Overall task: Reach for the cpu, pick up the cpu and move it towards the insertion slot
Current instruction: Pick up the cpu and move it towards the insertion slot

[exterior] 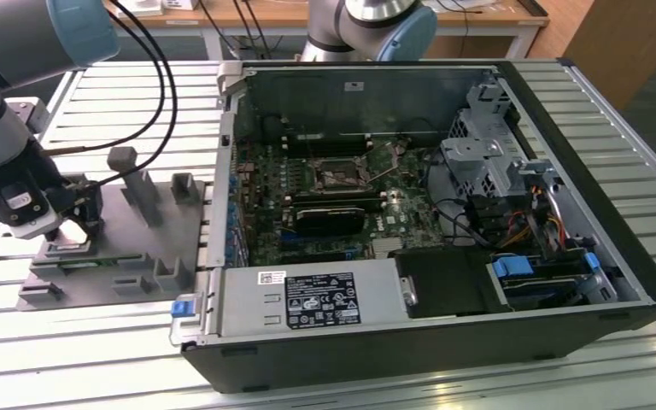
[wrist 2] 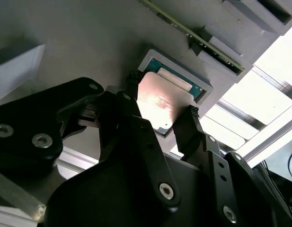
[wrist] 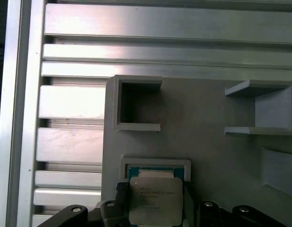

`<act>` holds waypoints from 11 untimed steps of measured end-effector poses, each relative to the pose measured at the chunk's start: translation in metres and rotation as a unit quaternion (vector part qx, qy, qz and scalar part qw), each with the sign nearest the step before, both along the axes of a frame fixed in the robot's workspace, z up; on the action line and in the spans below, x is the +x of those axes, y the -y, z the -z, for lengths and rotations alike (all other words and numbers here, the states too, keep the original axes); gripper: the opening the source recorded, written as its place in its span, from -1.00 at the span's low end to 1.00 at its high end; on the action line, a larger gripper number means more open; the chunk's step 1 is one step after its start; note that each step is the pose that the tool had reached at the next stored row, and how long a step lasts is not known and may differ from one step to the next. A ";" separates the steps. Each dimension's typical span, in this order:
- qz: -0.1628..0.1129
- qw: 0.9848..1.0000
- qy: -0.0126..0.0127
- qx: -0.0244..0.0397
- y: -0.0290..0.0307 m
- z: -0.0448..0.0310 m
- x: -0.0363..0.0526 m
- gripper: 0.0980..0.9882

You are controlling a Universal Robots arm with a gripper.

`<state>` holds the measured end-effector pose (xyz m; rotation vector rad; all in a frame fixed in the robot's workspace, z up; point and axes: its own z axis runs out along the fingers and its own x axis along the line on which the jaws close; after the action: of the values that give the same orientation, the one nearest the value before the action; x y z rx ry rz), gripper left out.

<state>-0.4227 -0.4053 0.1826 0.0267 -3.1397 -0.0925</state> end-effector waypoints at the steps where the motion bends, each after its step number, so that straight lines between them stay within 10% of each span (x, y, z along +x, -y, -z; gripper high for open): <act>1: 0.000 1.000 0.000 0.000 0.0000 -0.0006 0.0000 0.00; 11: 0.000 1.000 0.000 0.000 0.0000 -0.0288 0.0000 0.00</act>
<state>-0.4227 -0.4053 0.2114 0.0267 -3.1395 -0.0925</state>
